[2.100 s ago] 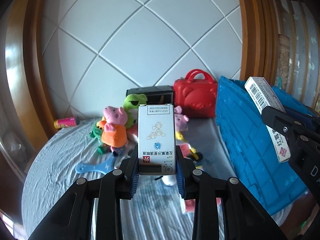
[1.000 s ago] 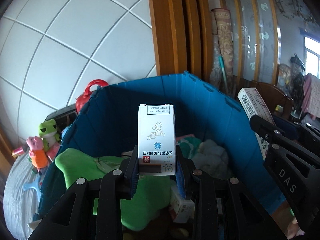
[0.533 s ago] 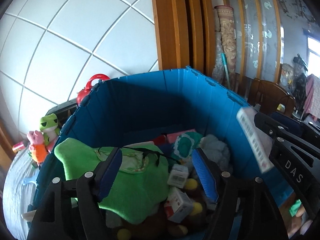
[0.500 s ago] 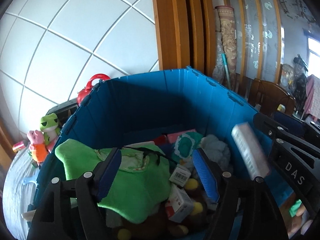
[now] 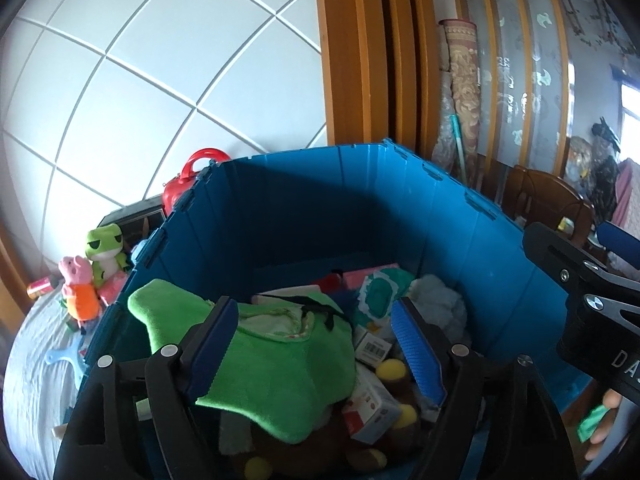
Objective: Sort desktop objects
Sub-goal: 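Open both tools inside the blue bin to drop the two boxes, then withdraw both tools from the bin back over the table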
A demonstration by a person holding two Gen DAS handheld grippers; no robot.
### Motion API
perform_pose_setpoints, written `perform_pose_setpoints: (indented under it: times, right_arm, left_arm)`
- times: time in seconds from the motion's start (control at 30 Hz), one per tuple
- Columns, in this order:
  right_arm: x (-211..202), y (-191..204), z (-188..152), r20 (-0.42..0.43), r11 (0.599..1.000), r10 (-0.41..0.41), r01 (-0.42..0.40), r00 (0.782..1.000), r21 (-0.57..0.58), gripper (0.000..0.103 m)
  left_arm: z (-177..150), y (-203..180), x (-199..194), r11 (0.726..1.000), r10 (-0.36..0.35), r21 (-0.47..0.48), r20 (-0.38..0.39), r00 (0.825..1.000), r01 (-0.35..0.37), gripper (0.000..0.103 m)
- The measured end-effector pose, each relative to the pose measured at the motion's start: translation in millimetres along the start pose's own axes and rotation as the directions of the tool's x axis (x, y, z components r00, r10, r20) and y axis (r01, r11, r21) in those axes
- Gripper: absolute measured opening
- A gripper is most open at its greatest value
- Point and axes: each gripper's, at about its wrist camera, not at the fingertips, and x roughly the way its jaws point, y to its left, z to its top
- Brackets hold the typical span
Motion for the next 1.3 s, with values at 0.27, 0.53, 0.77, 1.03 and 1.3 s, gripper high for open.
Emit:
perform_pose_setpoints:
  times: [0.27, 0.53, 0.77, 1.03, 1.3]
  right_arm:
    - [0.9, 23.1, 3.8, 0.001, 1.000, 0.005, -0.005, 1.000, -0.028, 0.103]
    - [-3.2, 73.0, 8.1, 0.011, 0.997, 0.045, -0.044, 0.999, -0.069, 0.103]
    - [-20.3, 139.8, 15.1, 0.056, 0.990, 0.100, -0.094, 0.993, -0.103, 0.103]
    - [-28.6, 254.2, 4.3, 0.038, 0.965, 0.213, -0.204, 0.976, -0.164, 0.103]
    - [-11.2, 379.4, -43.7, -0.069, 0.921, 0.333, -0.340, 0.940, -0.191, 0.103]
  left_arm:
    - [0.8, 26.2, -9.7, 1.000, 0.017, -0.019, 0.021, 1.000, -0.016, 0.080]
    - [-1.7, 83.4, -26.1, 0.996, 0.049, -0.071, 0.054, 0.997, -0.045, 0.081]
    - [-14.2, 163.2, -41.9, 0.986, 0.110, -0.131, 0.066, 0.992, -0.100, 0.081]
    - [-63.6, 289.0, -38.3, 0.954, 0.238, -0.179, -0.038, 0.971, -0.241, 0.081]
    - [-134.4, 394.9, -14.8, 0.926, 0.282, -0.192, -0.220, 0.934, -0.325, 0.081]
